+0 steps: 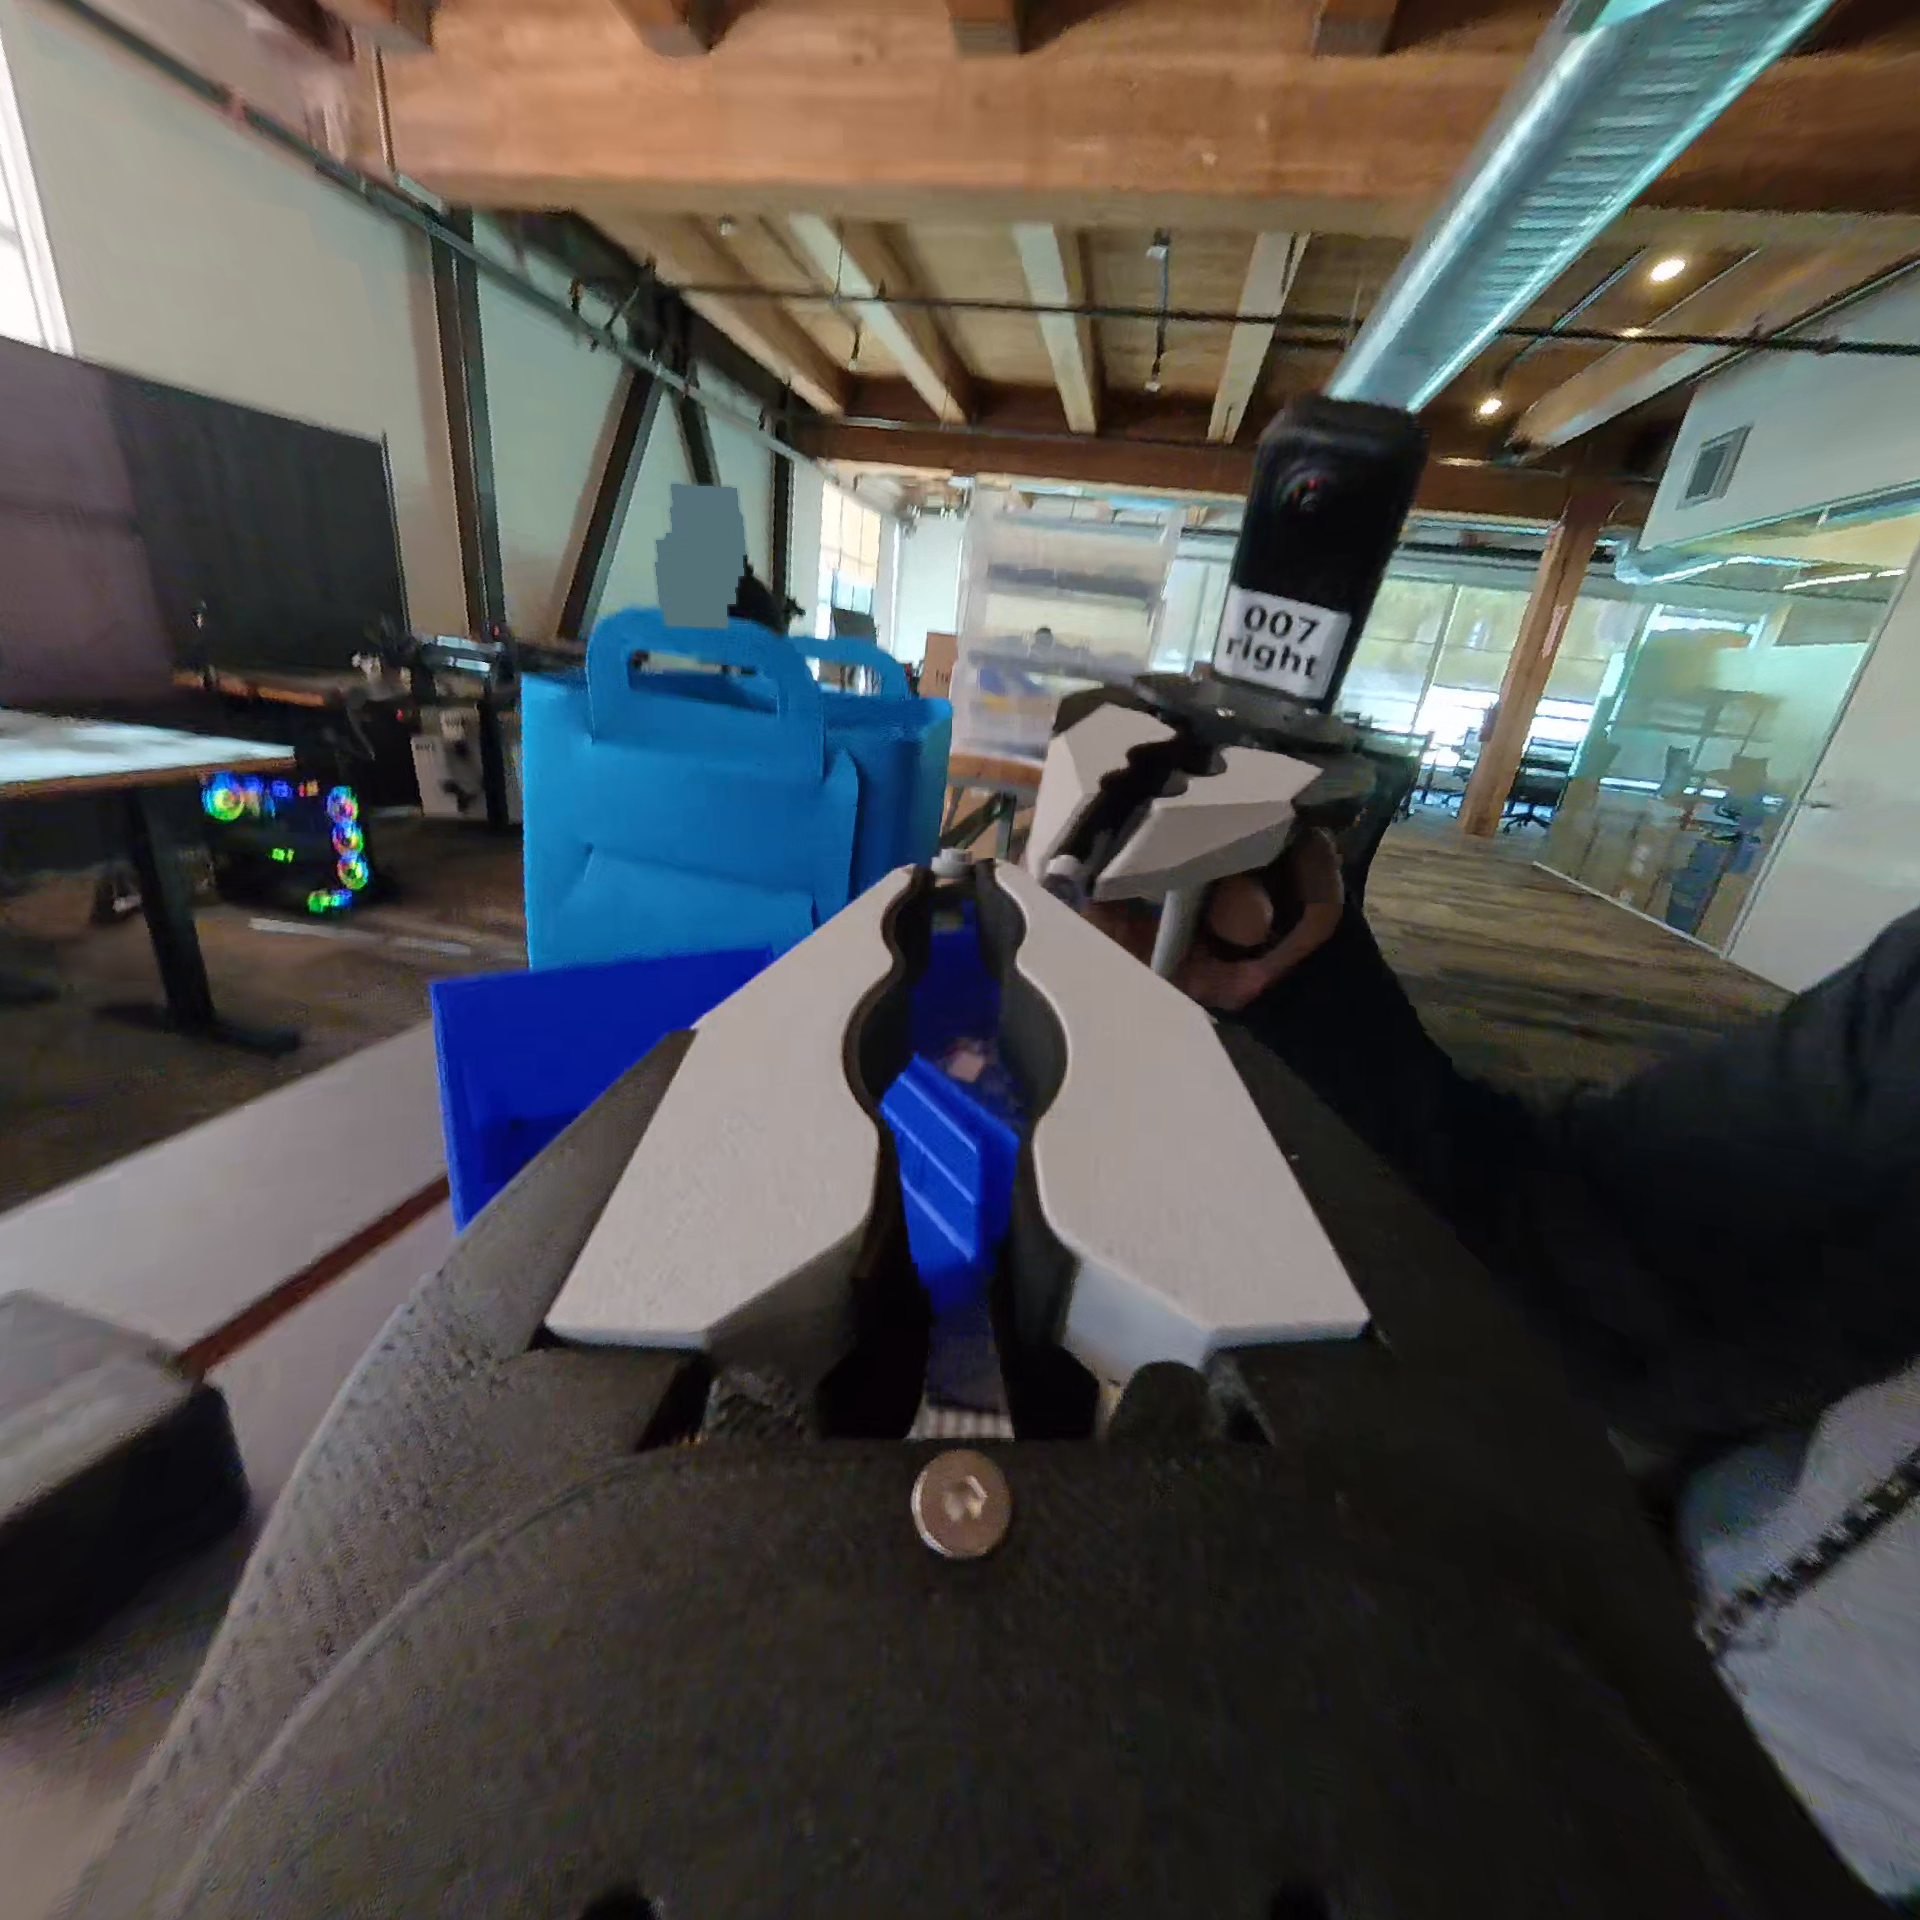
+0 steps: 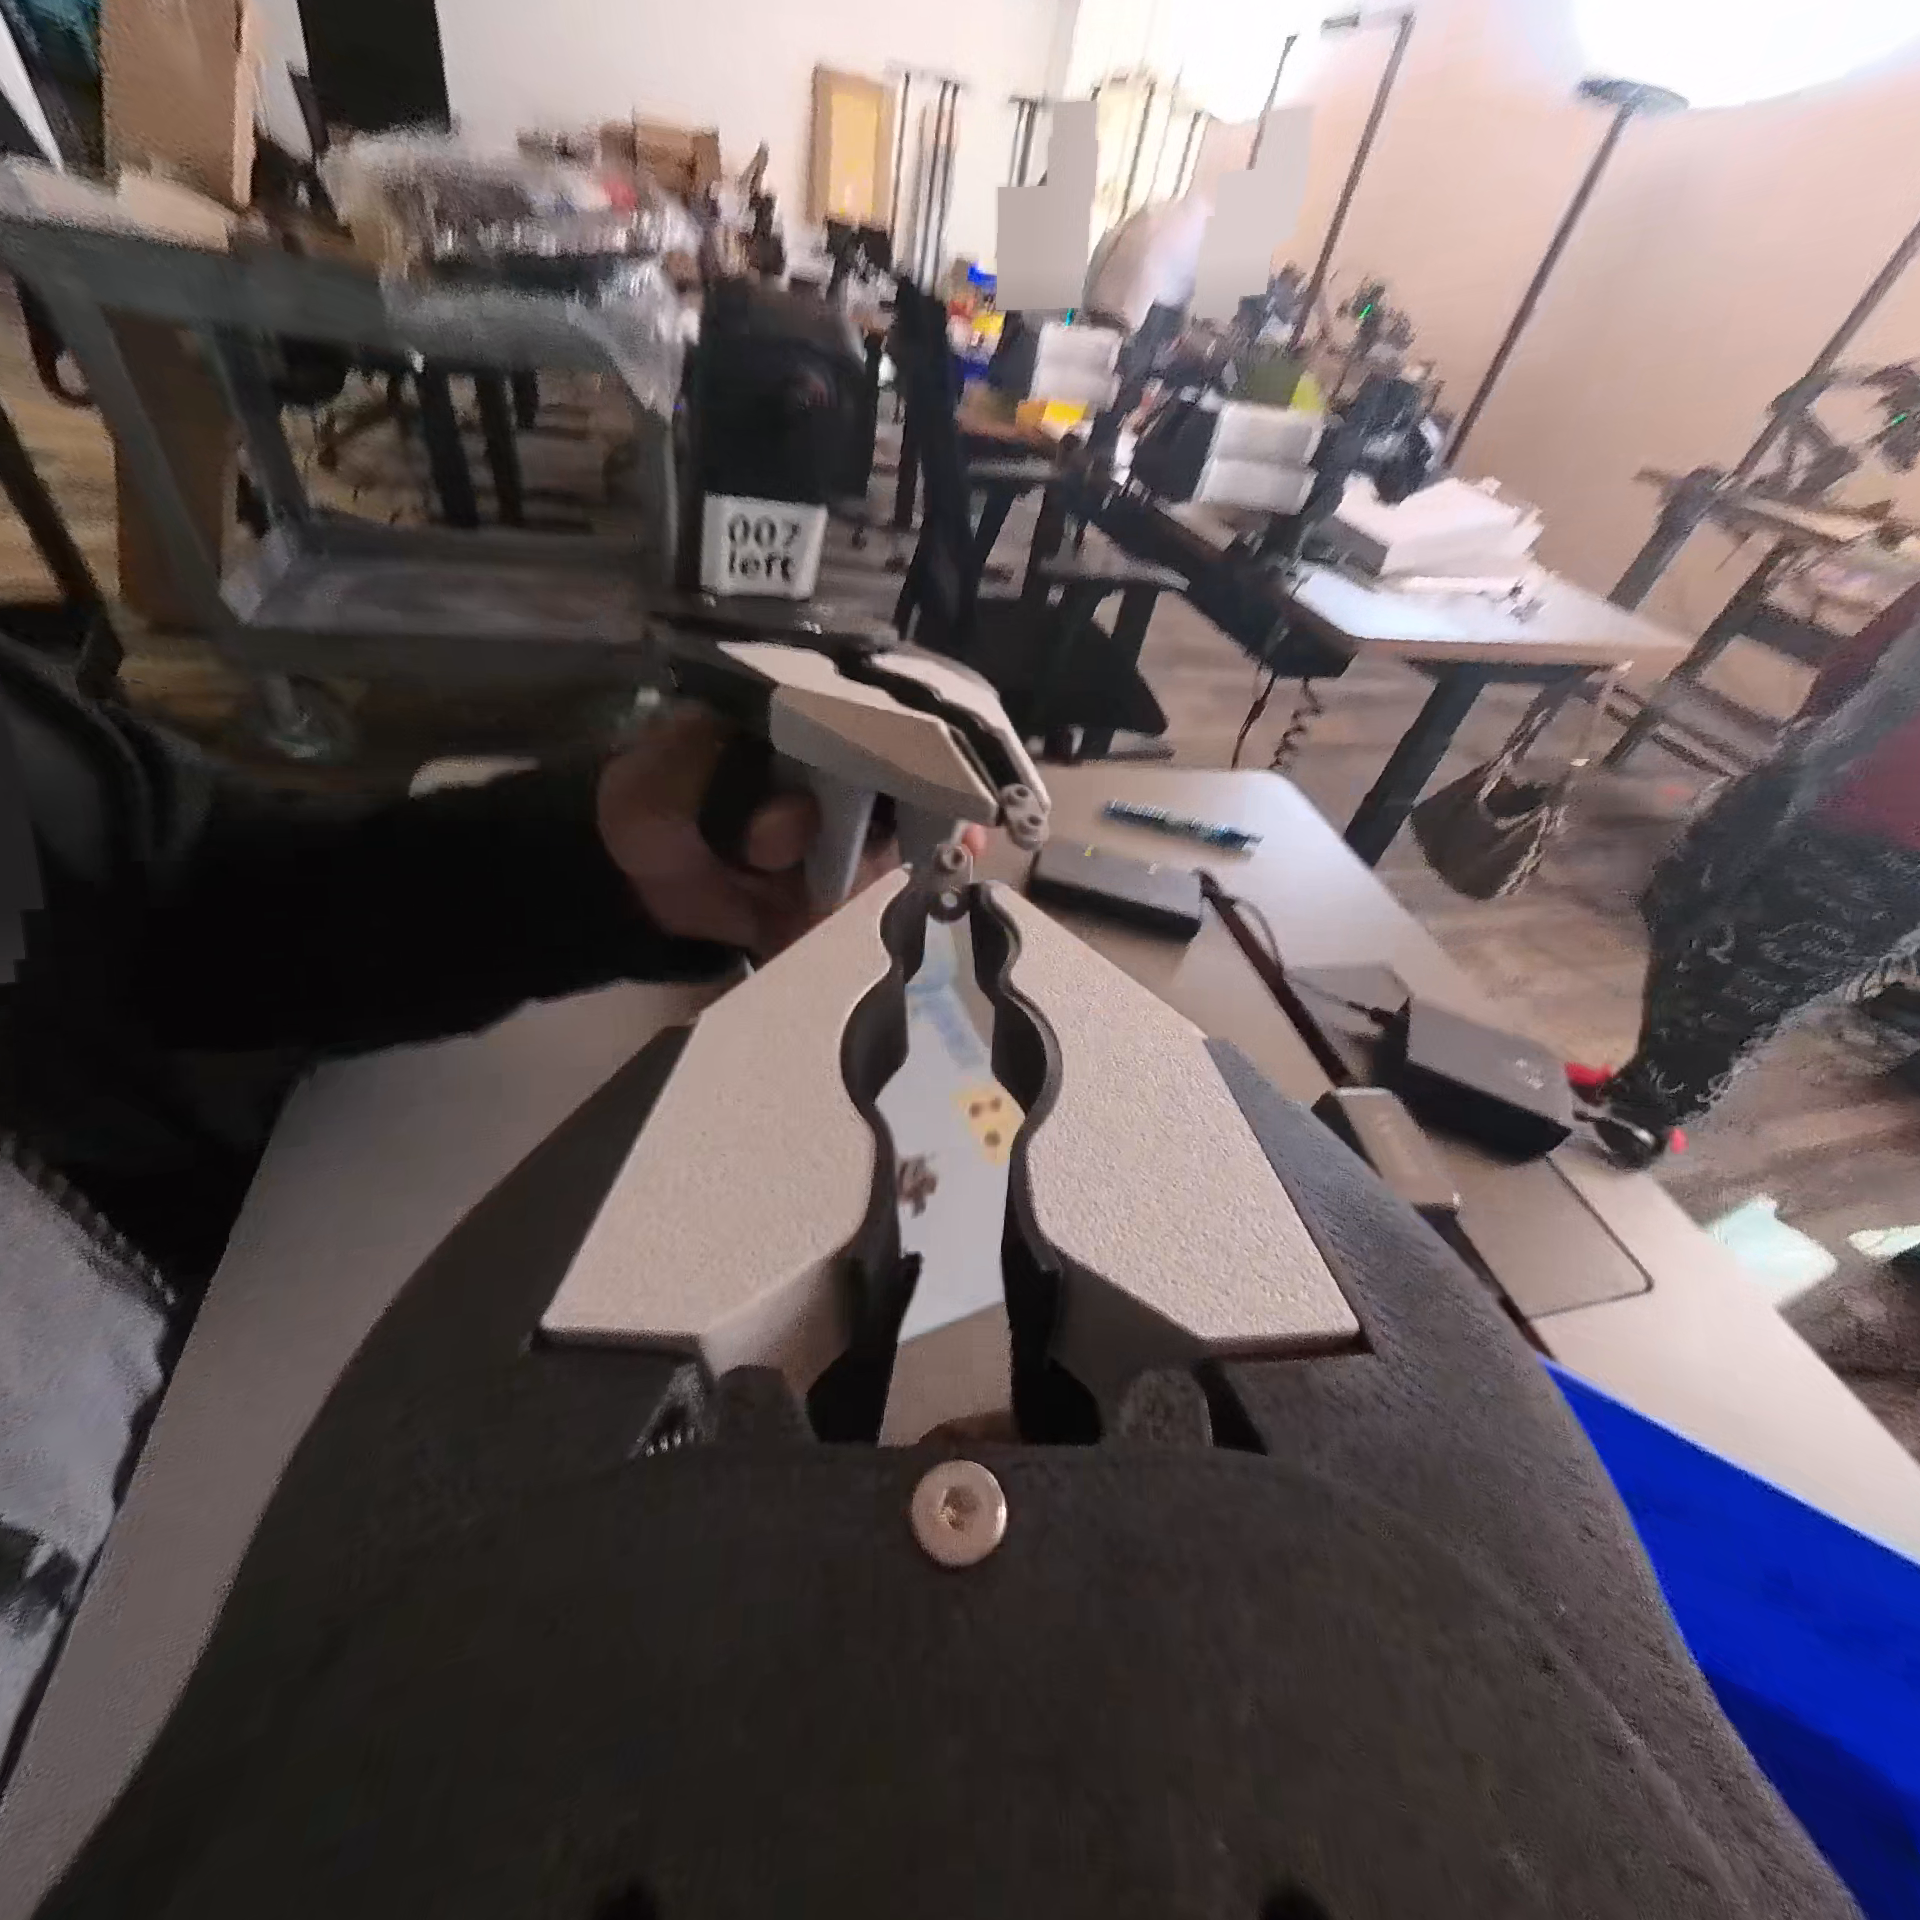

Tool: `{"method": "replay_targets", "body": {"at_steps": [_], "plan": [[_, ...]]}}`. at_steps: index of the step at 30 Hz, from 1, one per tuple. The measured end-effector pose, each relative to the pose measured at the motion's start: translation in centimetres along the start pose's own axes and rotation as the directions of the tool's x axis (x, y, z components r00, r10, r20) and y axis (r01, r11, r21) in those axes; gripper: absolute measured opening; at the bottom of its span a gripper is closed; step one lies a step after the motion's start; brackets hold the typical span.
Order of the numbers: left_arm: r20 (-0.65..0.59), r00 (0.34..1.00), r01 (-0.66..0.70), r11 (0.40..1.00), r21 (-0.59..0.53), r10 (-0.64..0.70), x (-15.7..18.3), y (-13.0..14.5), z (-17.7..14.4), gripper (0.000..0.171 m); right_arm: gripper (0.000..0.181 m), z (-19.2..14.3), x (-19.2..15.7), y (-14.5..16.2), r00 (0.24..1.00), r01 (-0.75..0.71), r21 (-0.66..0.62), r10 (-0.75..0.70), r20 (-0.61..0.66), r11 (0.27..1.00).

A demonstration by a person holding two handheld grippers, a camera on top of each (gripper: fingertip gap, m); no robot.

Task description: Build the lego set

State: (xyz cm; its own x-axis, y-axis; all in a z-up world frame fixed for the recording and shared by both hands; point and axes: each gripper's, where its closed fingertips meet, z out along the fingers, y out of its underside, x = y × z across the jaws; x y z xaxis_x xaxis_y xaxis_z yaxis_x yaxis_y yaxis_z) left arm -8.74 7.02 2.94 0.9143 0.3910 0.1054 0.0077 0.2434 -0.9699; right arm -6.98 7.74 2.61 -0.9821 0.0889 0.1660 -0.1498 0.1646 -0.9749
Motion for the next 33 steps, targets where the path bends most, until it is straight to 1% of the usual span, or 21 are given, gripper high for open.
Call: {"method": "replay_targets", "body": {"at_steps": [2, 4, 8, 12, 17, 20, 25, 33], "plan": [[-0.014, 1.0, -0.01, 1.0, 0.029, 0.01, -0.7, -0.7, 1.2, 0.009, 0.009, -0.7, 0.7, -1.1, 1.0, -0.02, 0.049, 0.021, -0.019, 0.999], [-0.038, 0.999, 0.005, 0.999, 0.039, -0.003, -1.0, -0.7, 2.1, 0.009, 0.009, -1.4, 1.2, -1.2, 0.999, -0.013, 0.049, 0.015, -0.041, 0.999], [-0.093, 0.995, 0.029, 1.0, 0.007, -0.028, -1.1, 0.3, 3.1, 0.008, 0.009, -2.4, 2.4, -0.6, 0.996, -0.018, 0.032, 0.02, -0.082, 0.999], [-0.152, 0.987, 0.042, 0.999, -0.033, -0.046, -0.4, 0.8, 3.2, 0.008, 0.009, -2.4, 3.3, 0.1, 0.996, -0.047, 0.009, 0.047, -0.082, 0.999], [-0.166, 0.986, 0.002, 0.996, -0.09, -0.017, 0.0, 1.7, 3.3, 0.009, 0.009, -1.6, 3.5, 0.4, 0.997, -0.054, -0.036, 0.052, -0.055, 0.998], [-0.166, 0.986, 0.003, 0.994, -0.106, -0.021, 0.0, 2.0, 3.3, 0.009, 0.009, -1.4, 3.5, 1.1, 0.998, -0.048, -0.073, 0.045, -0.05, 0.996], [-0.175, 0.984, 0.009, 0.993, -0.118, -0.029, 0.3, 2.3, 3.5, 0.009, 0.009, -1.8, 3.4, 1.5, 0.999, -0.046, -0.095, 0.043, -0.034, 0.994], [-0.184, 0.982, 0.022, 0.992, -0.127, -0.045, 0.6, 2.4, 3.6, 0.008, 0.009, -2.0, 3.1, 1.5, 0.999, -0.054, -0.092, 0.054, -0.006, 0.994]]}}
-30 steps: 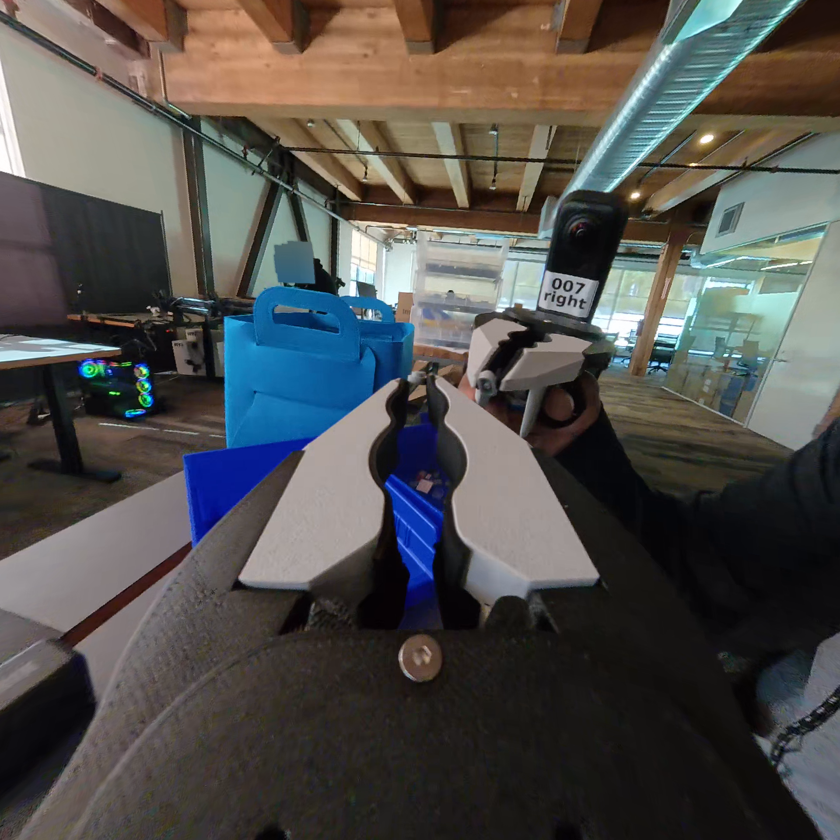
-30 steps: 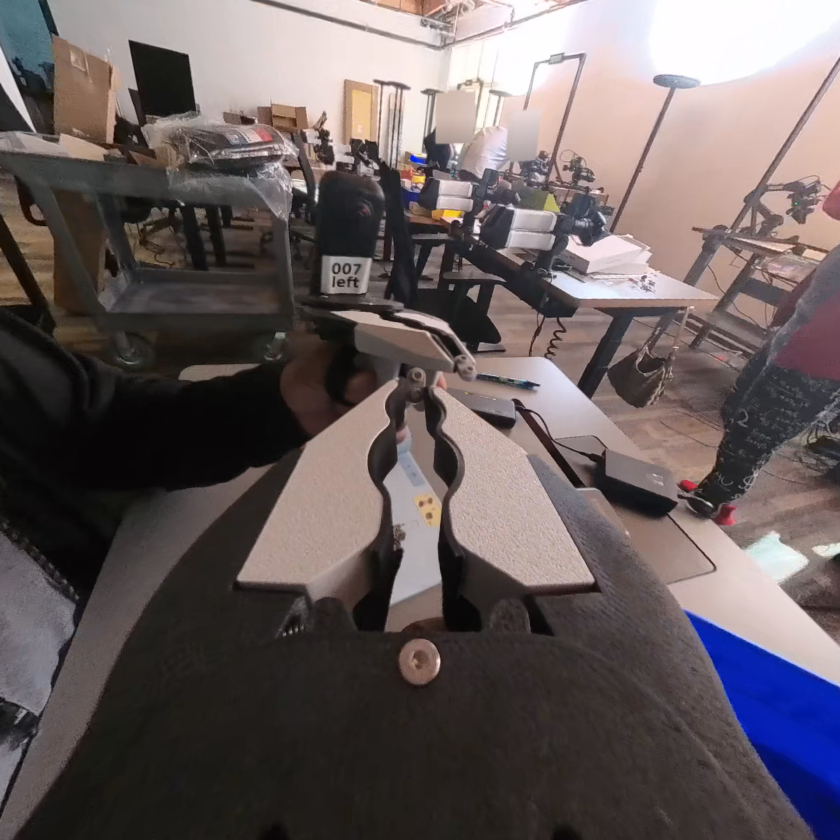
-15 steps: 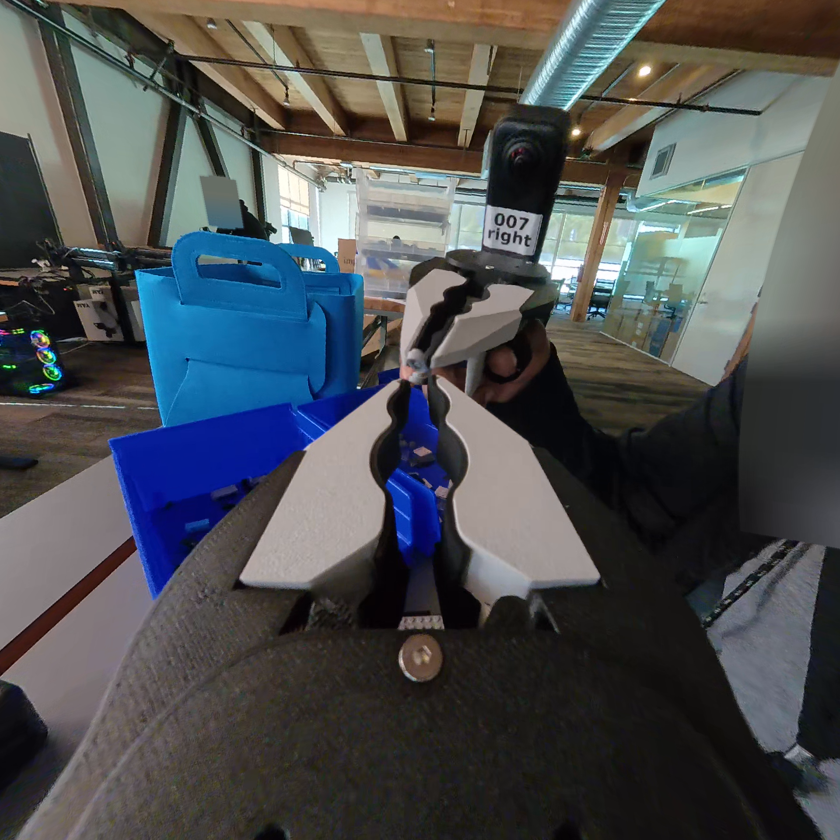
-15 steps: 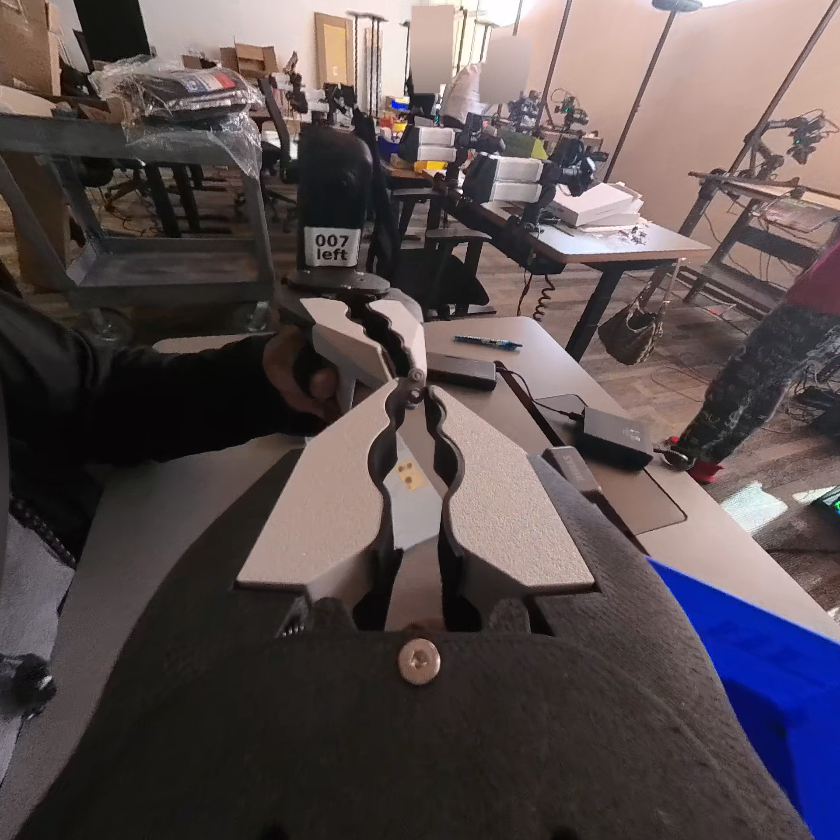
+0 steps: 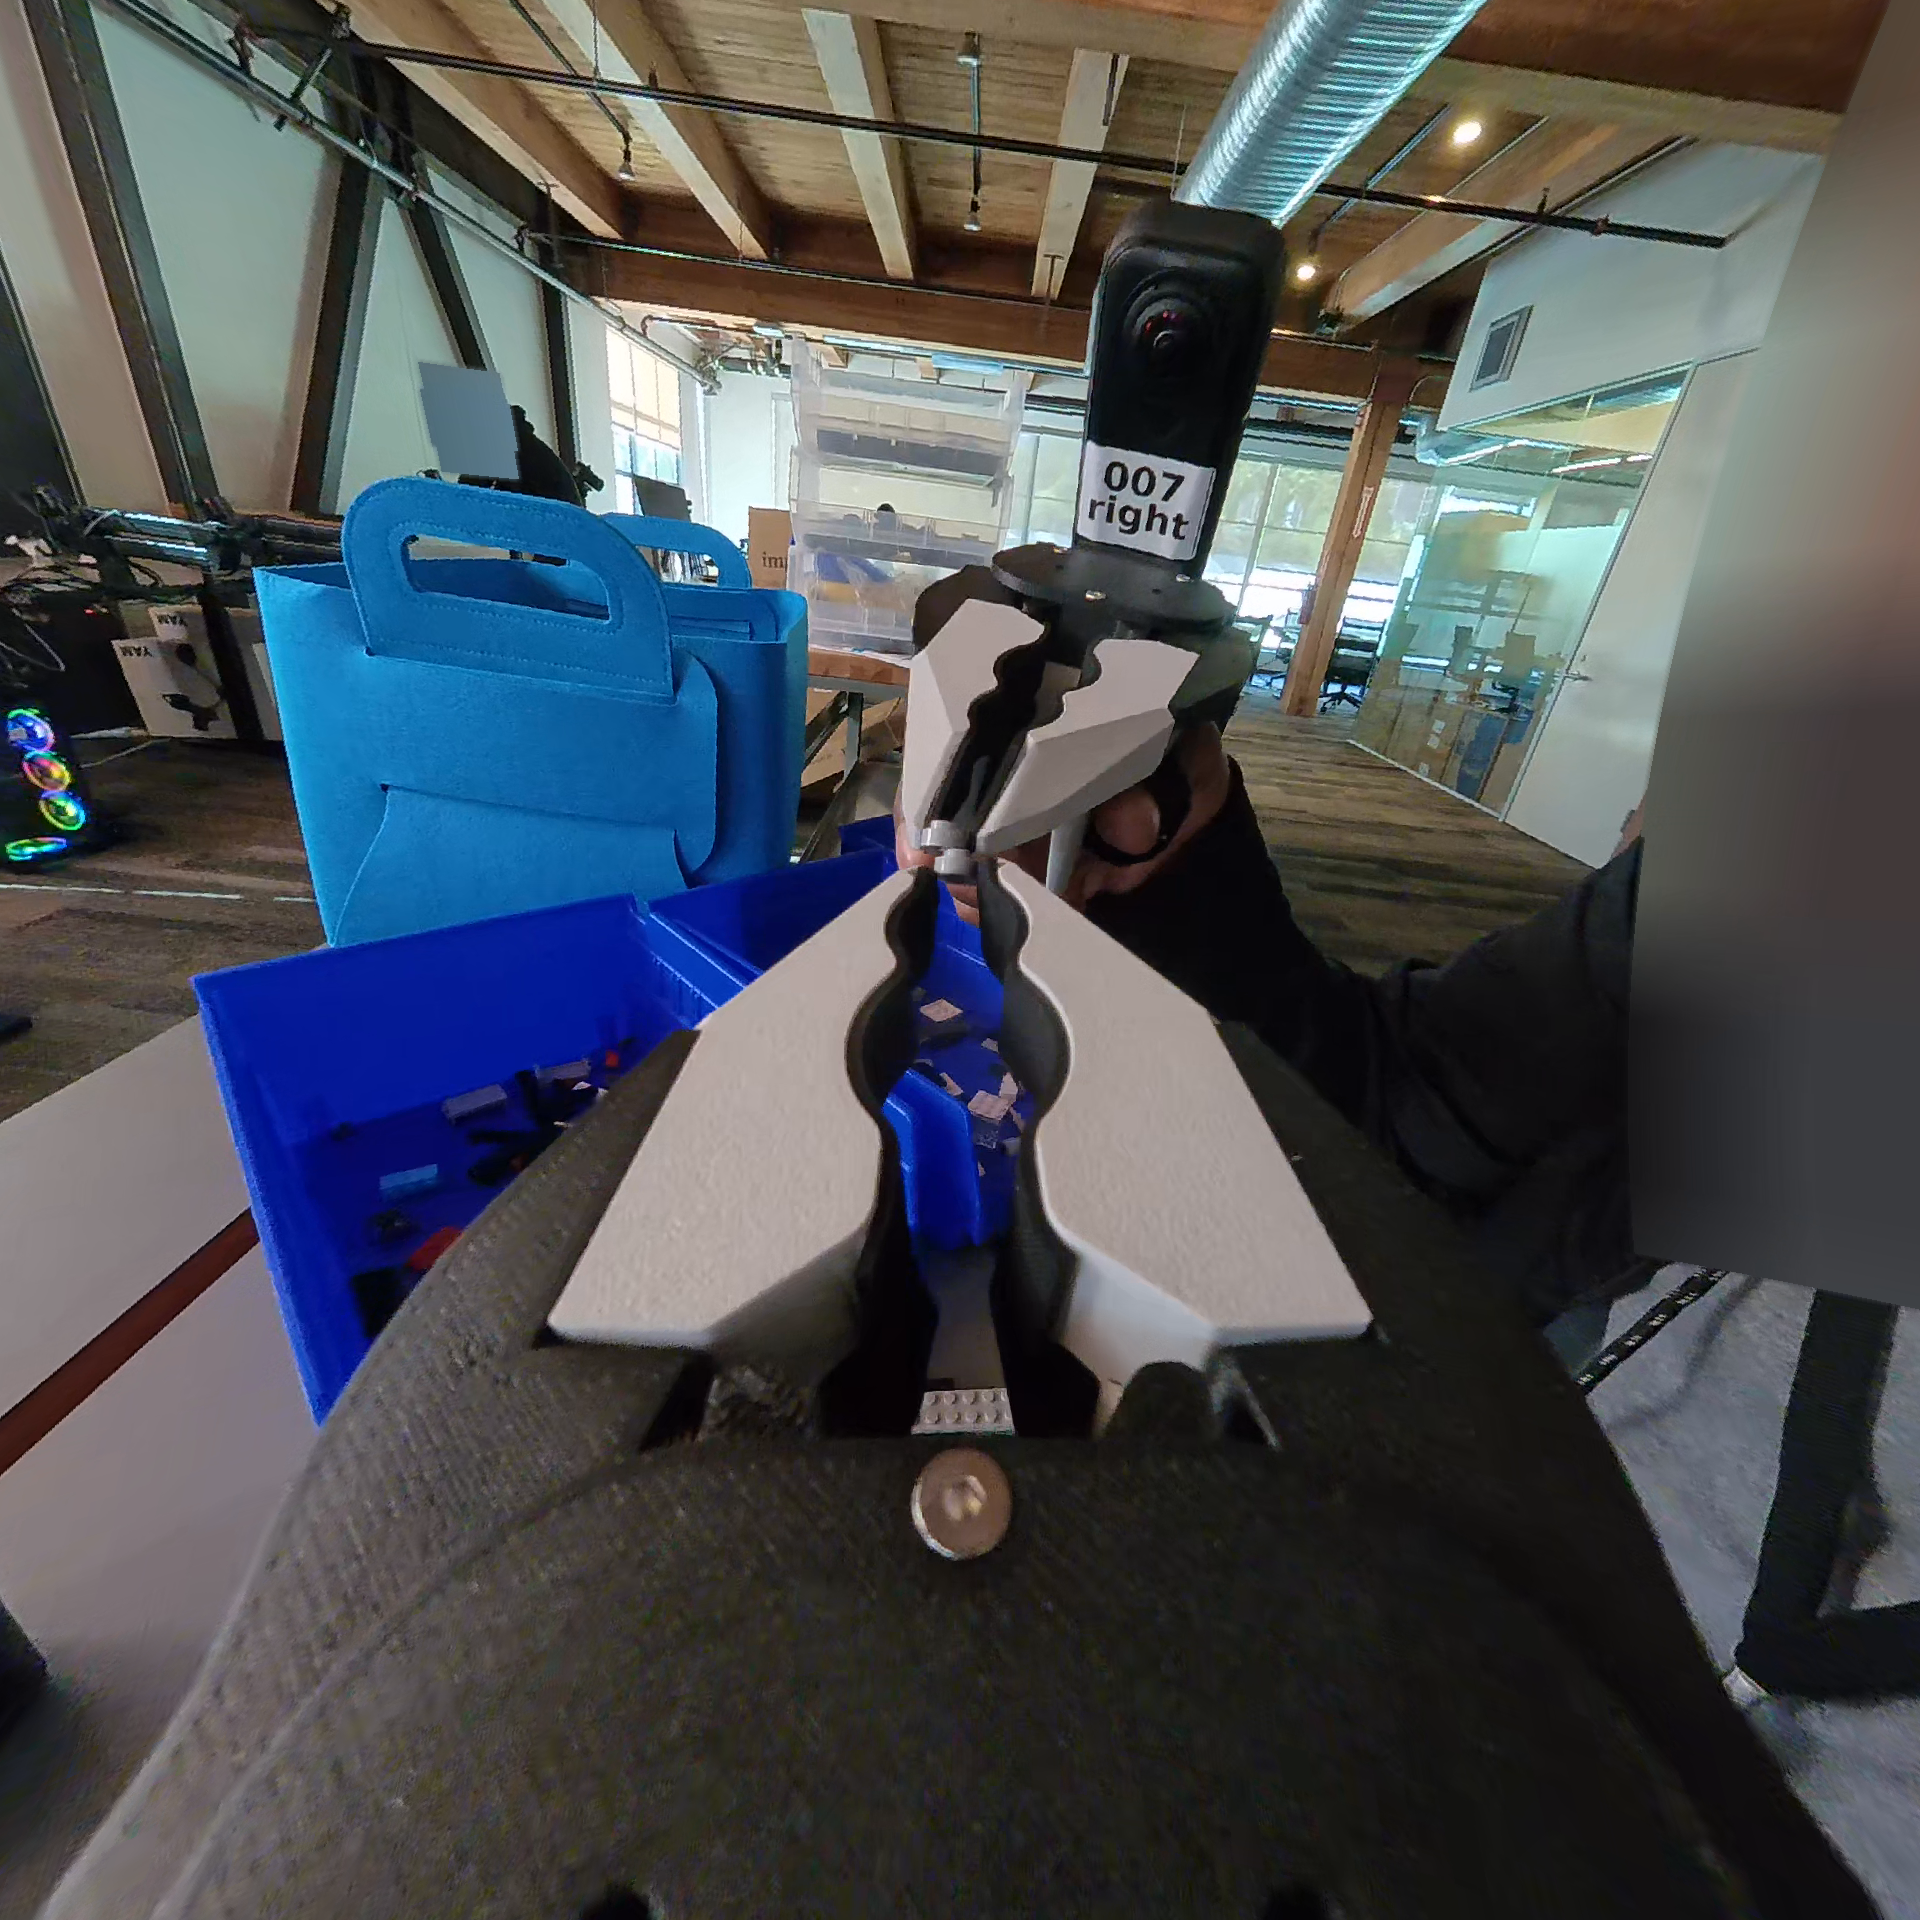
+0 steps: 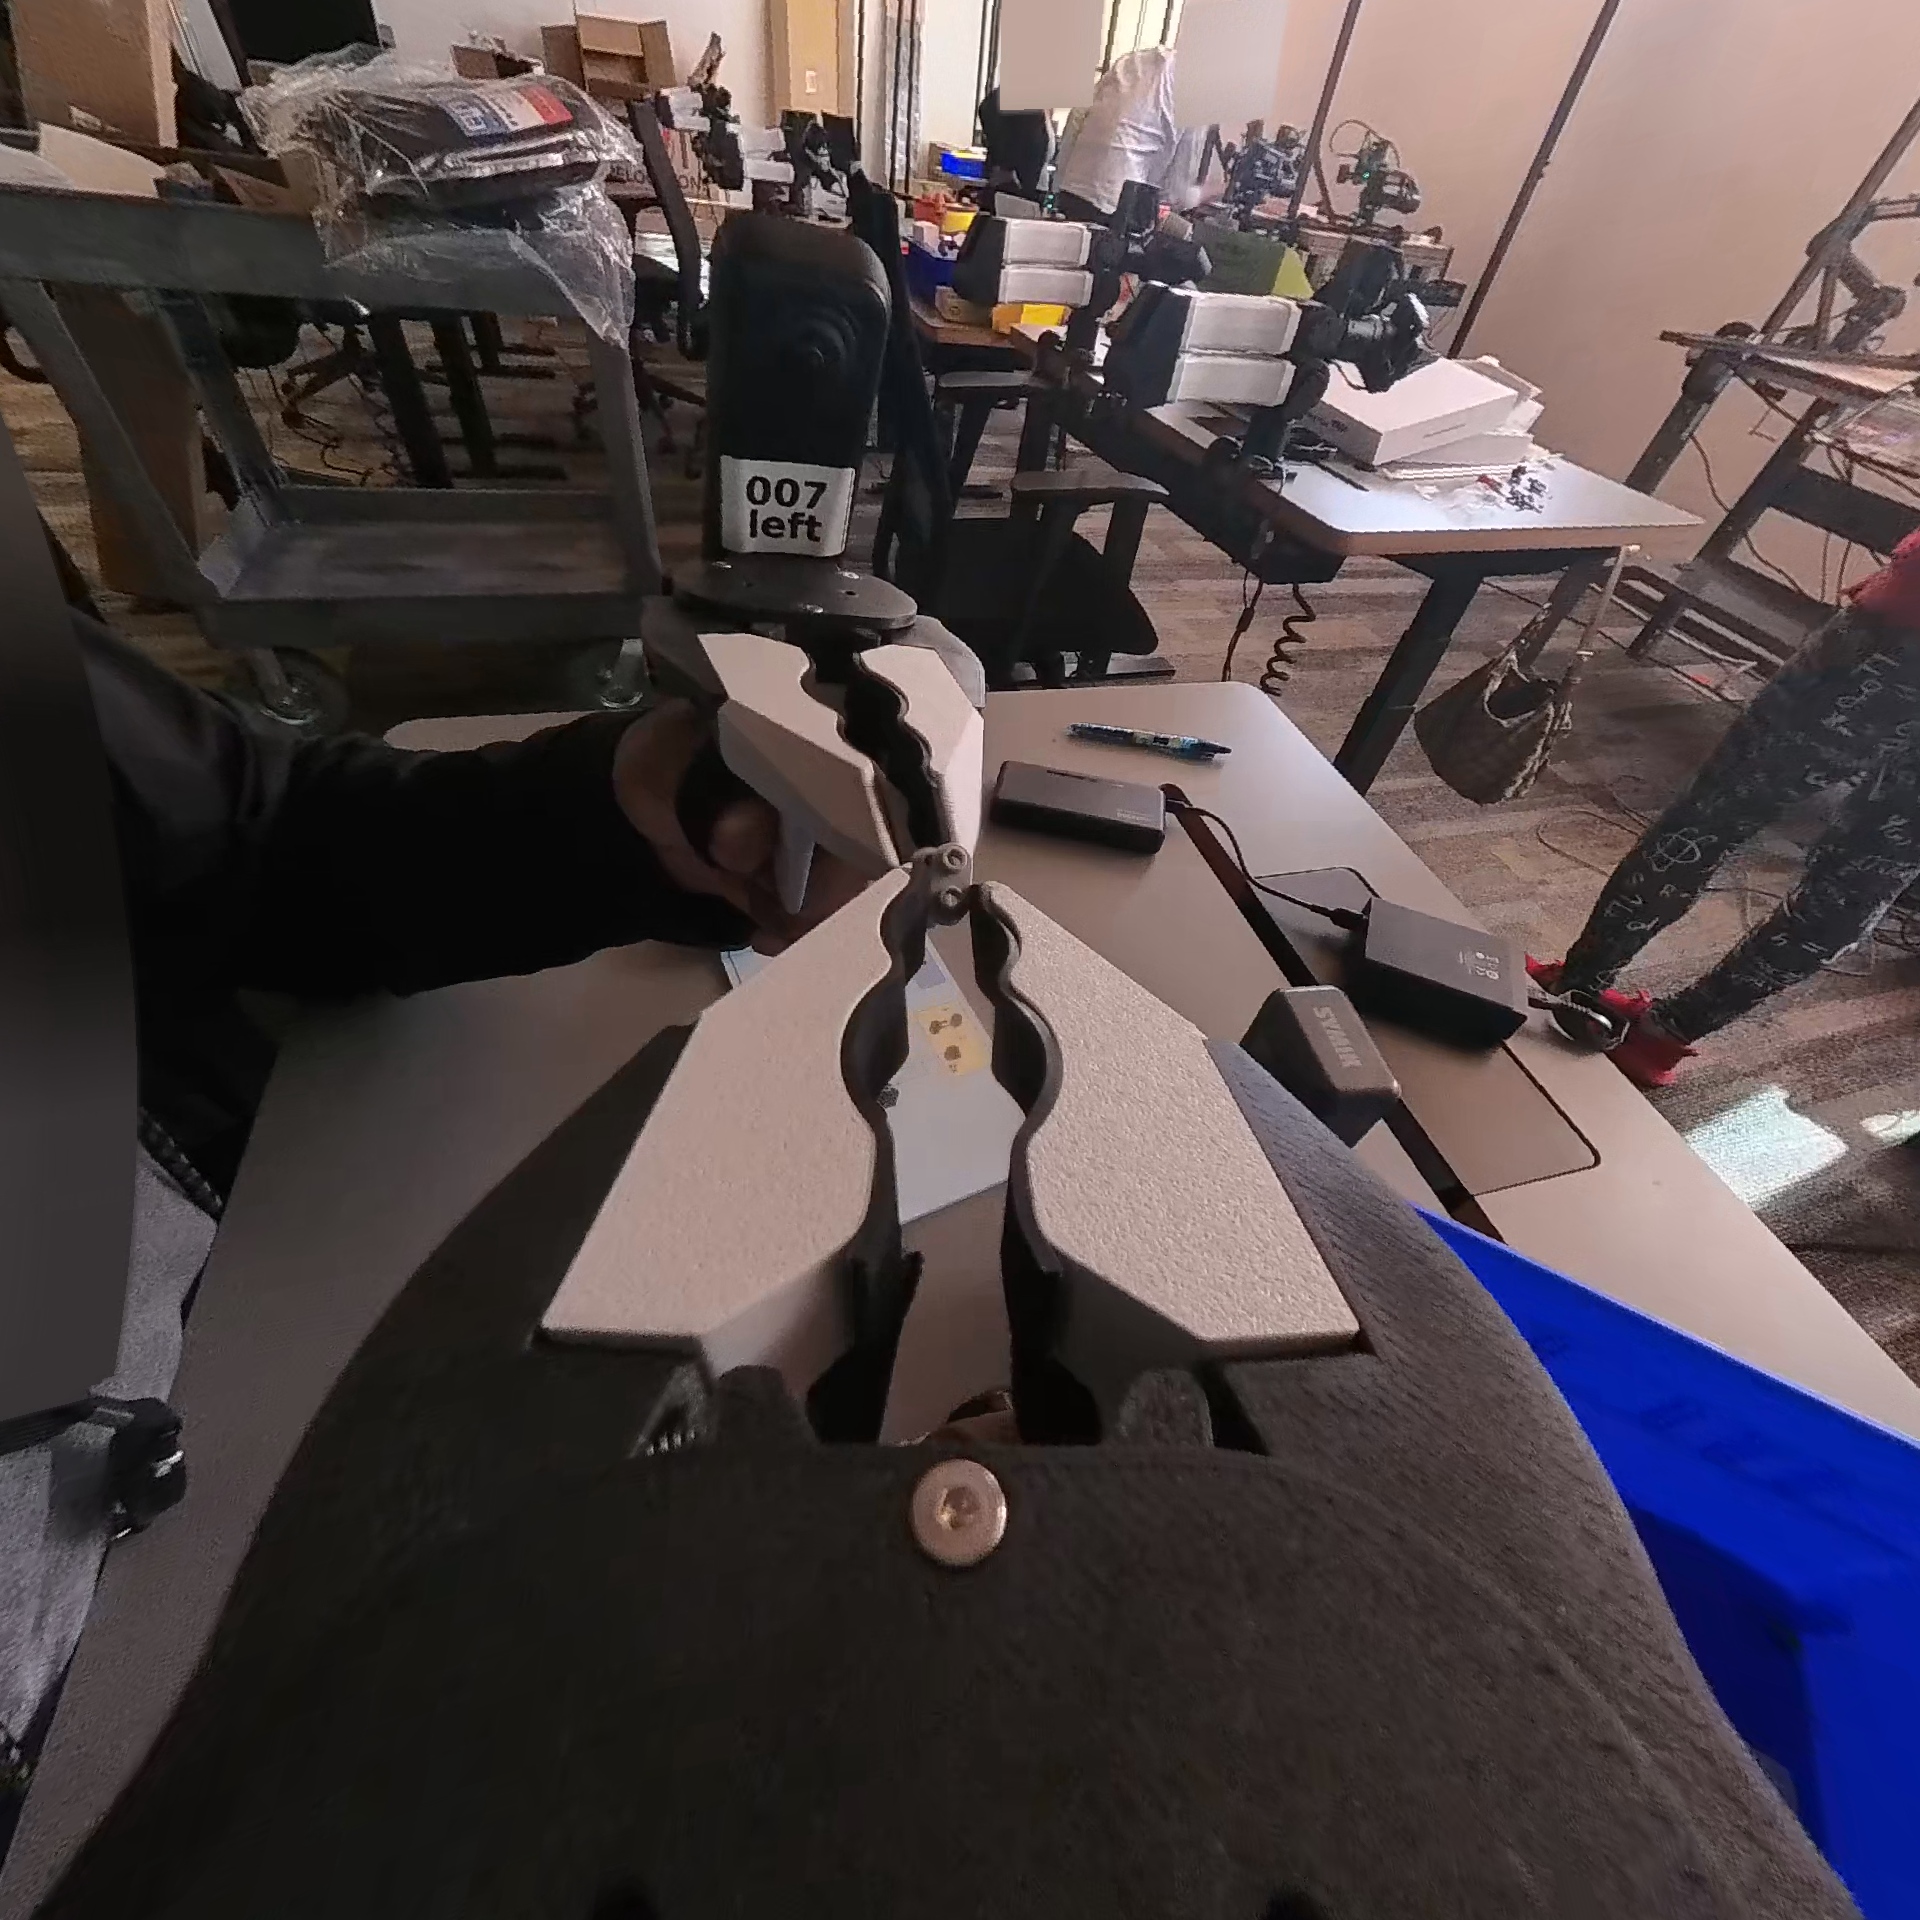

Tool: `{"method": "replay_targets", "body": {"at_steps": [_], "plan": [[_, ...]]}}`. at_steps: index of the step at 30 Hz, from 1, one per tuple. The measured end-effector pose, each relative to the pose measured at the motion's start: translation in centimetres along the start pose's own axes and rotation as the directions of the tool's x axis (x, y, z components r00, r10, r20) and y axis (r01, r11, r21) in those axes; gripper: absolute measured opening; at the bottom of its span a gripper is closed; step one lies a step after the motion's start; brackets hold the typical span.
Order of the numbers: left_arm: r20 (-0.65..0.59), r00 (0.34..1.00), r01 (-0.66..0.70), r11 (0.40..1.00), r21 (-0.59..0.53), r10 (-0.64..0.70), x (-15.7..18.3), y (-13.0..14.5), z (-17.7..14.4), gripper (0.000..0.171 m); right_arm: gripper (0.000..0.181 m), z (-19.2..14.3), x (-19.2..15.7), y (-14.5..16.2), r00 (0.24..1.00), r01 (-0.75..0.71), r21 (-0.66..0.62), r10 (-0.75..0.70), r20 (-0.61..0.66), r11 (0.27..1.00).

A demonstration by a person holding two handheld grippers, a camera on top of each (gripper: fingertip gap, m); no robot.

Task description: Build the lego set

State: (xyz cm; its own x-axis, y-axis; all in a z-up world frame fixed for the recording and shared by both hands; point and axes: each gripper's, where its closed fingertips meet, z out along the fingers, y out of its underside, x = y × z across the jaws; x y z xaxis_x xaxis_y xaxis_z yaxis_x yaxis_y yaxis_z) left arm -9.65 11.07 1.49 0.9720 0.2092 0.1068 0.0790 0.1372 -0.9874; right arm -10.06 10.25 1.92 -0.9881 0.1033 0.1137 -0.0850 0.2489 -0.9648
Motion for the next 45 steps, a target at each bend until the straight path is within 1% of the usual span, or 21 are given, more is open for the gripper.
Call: {"method": "replay_targets", "body": {"at_steps": [17, 35, 45], "plan": [[-0.011, 0.998, 0.058, 0.998, 0.019, -0.058, 0.4, -0.6, 0.1, 0.008, 0.009, -0.4, -0.6, -0.5, 0.998, -0.021, 0.04, 0.019, 0.061, 0.999], [-0.023, 0.999, 0.043, 0.999, 0.022, -0.042, 0.7, -1.0, -0.2, 0.008, 0.009, 0.0, -1.0, -0.4, 0.994, -0.035, 0.059, 0.029, 0.104, 0.998], [-0.082, 0.997, 0.009, 1.0, 0.013, -0.008, 1.8, -1.1, -0.4, 0.009, 0.009, -0.2, -2.2, -0.8, 0.979, -0.029, 0.107, 0.007, 0.203, 0.994]]}}
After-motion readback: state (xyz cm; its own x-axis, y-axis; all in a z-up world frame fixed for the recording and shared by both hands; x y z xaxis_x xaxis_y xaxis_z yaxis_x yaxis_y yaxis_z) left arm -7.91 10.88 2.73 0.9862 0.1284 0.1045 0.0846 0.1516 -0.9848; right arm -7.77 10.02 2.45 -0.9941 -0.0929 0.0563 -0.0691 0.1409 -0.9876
